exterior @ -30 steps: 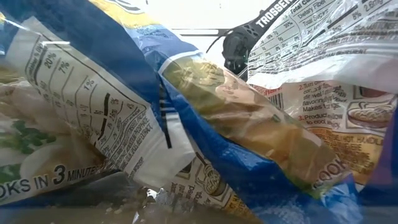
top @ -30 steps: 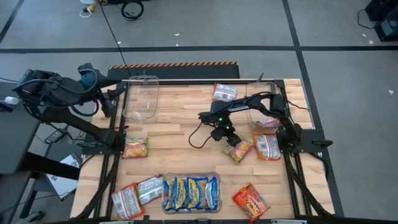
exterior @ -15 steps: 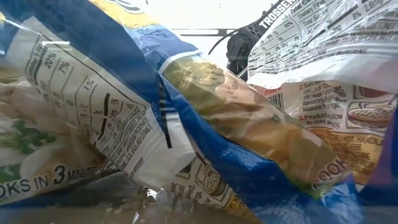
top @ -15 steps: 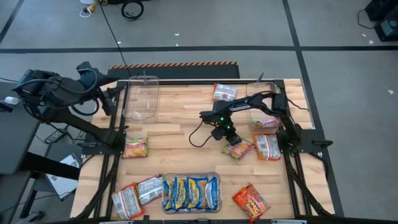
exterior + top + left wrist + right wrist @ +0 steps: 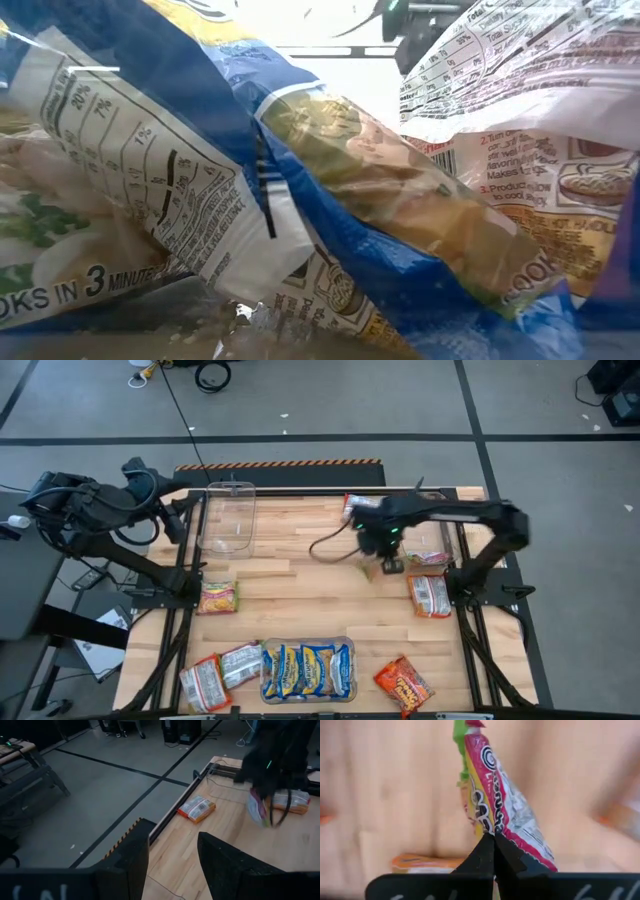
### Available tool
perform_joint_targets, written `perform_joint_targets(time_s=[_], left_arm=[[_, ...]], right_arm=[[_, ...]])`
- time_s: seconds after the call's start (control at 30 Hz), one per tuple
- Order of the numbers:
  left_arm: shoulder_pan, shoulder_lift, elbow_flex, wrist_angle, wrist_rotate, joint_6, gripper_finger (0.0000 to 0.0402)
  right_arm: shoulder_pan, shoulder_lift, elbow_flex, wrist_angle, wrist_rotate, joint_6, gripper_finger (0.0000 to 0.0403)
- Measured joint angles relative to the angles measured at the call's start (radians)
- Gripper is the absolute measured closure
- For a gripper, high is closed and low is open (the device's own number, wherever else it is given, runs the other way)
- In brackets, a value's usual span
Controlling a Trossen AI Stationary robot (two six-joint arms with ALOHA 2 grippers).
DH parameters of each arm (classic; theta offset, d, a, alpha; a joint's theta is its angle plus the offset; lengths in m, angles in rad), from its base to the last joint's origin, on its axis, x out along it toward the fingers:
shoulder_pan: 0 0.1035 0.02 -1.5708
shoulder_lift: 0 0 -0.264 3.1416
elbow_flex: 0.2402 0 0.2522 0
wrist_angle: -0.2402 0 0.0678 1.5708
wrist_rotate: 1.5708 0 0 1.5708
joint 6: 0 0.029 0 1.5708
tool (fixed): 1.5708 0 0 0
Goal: Sort Maruchan noodles
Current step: Put the green noodle pack into the top right transparent bin
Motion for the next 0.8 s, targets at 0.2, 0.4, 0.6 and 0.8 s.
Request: perform_joint_targets(time_s=[0.2,0.4,0.6,0.8], left_arm=[[0.0,0.0,0.0,0.0,-0.003,-0.001,0.023],[0.0,0.0,0.0,0.002,-0.021,-0.02,0.023],[0.0,0.007,0.0,0.008,-0.022,-0.066,0.023],[0.0,0.033,0.0,0.009,-0.005,-0.132,0.023]], right_arm=[[-0.071,-0.244,-0.006,-0.053,0.271,0.213,0.04],[-0.165,-0.449,-0.175,-0.075,0.489,0.306,0.04],[-0.273,-0.591,-0.505,0.172,0.53,0.271,0.04],[-0.303,-0.602,-0.686,0.313,0.447,0.25,0.04]])
